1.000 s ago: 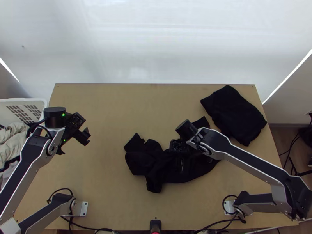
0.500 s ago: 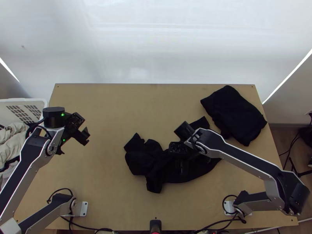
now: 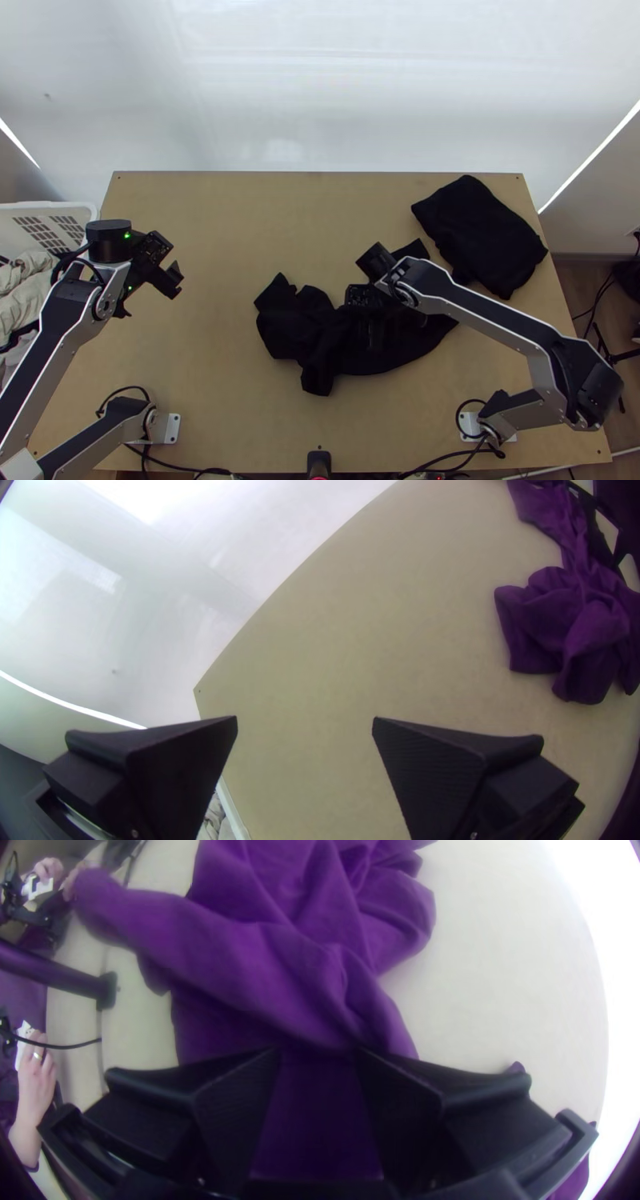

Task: Fold the t-shirt

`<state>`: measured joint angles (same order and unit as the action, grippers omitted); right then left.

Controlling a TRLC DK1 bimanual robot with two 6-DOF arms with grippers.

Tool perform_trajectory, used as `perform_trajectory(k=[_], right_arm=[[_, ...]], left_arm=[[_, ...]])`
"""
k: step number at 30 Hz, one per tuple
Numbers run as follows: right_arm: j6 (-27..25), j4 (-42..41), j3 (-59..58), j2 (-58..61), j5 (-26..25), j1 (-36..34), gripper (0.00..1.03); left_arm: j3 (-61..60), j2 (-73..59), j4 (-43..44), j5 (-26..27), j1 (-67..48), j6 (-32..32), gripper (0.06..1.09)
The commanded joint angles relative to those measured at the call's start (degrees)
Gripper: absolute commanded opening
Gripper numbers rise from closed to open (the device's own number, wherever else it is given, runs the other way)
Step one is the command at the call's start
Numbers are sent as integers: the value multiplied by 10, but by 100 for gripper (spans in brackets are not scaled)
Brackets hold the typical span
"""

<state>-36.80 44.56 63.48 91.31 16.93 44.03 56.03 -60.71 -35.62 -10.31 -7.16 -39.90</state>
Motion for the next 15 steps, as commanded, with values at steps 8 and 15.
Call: perform_trajectory(k=[8, 15], right_arm=[[-9, -8, 22, 26, -1, -16, 54], [-12, -11, 22, 37, -1, -21, 54]], left_arm=[[2, -7, 1, 0, 0, 1, 104], [2, -11, 4, 0, 0, 1, 104]])
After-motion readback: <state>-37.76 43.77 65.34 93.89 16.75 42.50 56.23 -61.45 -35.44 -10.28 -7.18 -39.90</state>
